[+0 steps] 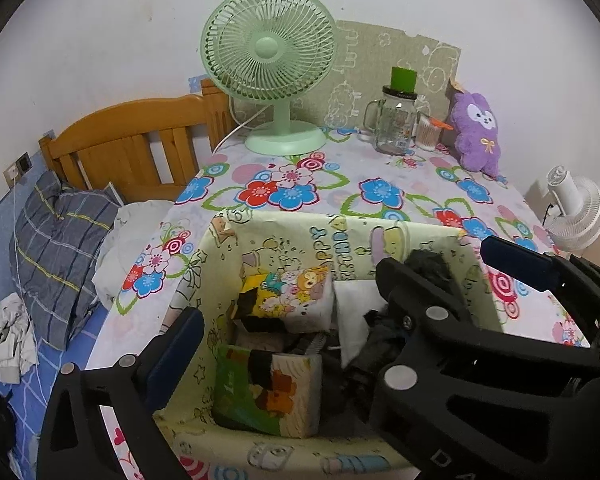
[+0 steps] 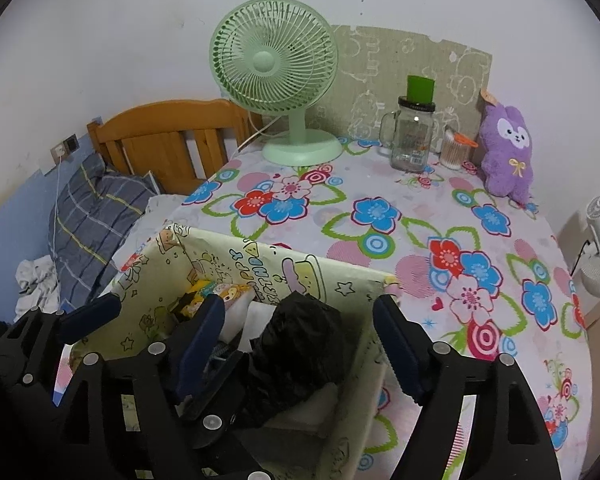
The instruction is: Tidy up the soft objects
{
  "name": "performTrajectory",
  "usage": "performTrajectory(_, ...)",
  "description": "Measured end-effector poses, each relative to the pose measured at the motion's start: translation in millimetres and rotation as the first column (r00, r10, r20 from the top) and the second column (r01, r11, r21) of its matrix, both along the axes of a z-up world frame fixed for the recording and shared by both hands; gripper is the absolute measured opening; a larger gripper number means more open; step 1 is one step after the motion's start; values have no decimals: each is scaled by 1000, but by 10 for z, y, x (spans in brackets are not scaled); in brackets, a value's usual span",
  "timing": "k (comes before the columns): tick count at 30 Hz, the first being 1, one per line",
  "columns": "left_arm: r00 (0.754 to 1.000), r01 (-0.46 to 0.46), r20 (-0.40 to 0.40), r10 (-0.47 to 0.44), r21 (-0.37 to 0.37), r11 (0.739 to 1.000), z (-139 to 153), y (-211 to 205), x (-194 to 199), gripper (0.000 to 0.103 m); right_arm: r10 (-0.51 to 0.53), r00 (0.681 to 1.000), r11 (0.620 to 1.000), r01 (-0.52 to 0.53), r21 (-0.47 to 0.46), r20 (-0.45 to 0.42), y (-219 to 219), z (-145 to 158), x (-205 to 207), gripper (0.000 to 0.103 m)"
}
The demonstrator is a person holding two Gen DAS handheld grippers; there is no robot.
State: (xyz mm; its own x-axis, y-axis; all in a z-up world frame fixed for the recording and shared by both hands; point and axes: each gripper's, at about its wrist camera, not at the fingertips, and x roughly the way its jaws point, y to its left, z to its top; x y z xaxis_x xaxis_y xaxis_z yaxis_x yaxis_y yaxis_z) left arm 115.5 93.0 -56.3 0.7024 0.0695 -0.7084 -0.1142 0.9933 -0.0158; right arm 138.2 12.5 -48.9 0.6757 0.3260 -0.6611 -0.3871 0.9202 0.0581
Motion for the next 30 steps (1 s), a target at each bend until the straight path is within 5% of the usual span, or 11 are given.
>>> performTrajectory(14,995,52,82,-54,30,998,231,-361,-245,103,-78,993,997,76,24,85,-397,216,-316,96)
performTrajectory(30,981,115,147,-124,67,991,474,-765,-490,103,-156,976,987,146,72,152,-926,454,-712,97)
